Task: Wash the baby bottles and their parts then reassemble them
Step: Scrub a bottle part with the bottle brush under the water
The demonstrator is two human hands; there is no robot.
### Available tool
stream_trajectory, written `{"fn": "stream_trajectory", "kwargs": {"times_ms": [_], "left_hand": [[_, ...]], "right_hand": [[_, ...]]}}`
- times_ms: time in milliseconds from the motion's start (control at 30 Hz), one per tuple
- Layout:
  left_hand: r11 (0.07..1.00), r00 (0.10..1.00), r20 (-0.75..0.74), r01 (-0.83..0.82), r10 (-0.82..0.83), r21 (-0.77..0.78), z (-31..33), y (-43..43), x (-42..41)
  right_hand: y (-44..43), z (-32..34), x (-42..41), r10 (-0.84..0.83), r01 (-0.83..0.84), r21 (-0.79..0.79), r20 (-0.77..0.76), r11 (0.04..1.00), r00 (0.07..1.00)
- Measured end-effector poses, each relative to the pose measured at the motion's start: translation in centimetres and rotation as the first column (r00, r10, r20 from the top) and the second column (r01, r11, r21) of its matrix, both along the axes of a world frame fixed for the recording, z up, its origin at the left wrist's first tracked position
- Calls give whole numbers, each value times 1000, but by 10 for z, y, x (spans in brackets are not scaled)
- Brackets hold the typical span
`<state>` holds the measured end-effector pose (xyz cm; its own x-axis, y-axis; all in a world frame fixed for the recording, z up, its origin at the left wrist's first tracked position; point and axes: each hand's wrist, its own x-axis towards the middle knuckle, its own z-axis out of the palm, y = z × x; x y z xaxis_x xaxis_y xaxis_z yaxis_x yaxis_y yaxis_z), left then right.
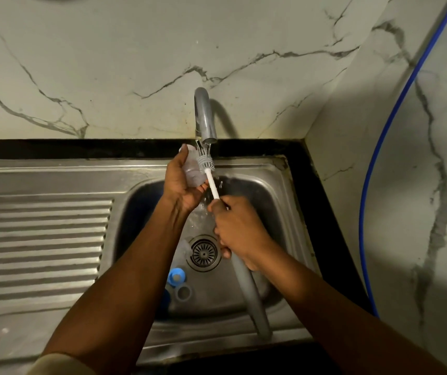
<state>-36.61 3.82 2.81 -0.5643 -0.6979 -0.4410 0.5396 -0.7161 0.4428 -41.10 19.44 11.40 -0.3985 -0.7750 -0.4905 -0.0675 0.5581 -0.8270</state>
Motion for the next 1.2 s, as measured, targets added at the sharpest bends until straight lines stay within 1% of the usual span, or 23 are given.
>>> {"fn": "stream_trajectory", "kwargs": {"times_ms": [67,100,167,200,233,333,367,400,467,500,533,600,667,733,833,867,933,967,1000,1033,1133,1167,1200], "left_hand": [[1000,1000,26,9,-10,24,-4,2,0],[1000,1000,25,16,-16,24,-5,6,-3],[1000,999,26,19,-19,9,0,15,-9],[1000,999,43,12,-12,8,3,16,-11],[1000,998,64,-10,9,25,4,14,-11],[995,990,129,-70,61,72,1,-3,-2],[996,990,133,-66,57,63,-1,-6,-1],[997,992,122,-51,44,51,3,-3,-3],[999,999,52,-16,14,32,11,8,-12],[1000,999,37,-6,5,17,16,13,-15],[1000,999,45,-13,13,6,20,14,-16],[999,998,45,-49,49,5,17,6,-11],[998,997,70,-45,43,35,8,-1,-6],[998,995,103,-23,17,52,4,4,-8],[998,993,121,4,-12,64,4,15,-16],[996,991,130,-20,9,82,4,14,-16],[990,987,145,-84,67,114,0,4,-9],[989,985,155,-99,81,108,-2,-2,-5],[994,987,143,-79,67,79,0,-3,-4],[998,991,130,-46,41,32,4,-1,-6],[998,993,115,-4,10,-57,14,11,-17],[999,991,129,-17,23,-52,15,10,-18],[999,992,120,-29,31,-23,14,7,-17]], "right_hand": [[3,4,-5,14,-13,12,-31,1000,999],[-3,5,-10,-25,26,17,-48,1000,999],[-16,8,-22,-125,125,7,-19,992,992],[-18,10,-23,-124,124,-7,-17,992,992],[-16,13,-21,-82,82,-11,-39,997,996],[5,7,-5,163,-165,1,-143,986,976],[5,4,-4,167,-172,-12,-163,985,972],[-2,1,-6,102,-108,-28,-167,994,981],[-20,-4,-17,-69,66,-29,-117,997,991],[-24,-3,-20,-106,105,-25,-84,994,991],[-24,-5,-21,-99,98,-23,-70,995,993],[-10,-8,-15,6,-8,-21,-100,1000,995],[7,-8,-11,89,-91,-10,-126,996,988],[1,-8,-18,56,-58,-11,-133,998,990],[-19,-5,-30,-73,71,-19,-142,997,987],[-20,-4,-30,-63,62,-14,-132,998,989],[-11,-3,-21,57,-56,18,-105,998,993],[-4,-3,-15,126,-124,33,-100,992,987],[0,-1,-12,153,-151,30,-111,988,982],[-2,0,-11,124,-122,18,-129,992,984],[-21,10,-22,-88,87,-13,-122,996,989],[-23,13,-24,-92,92,-8,-112,996,989],[-20,16,-23,-55,56,7,-105,998,993]]}}
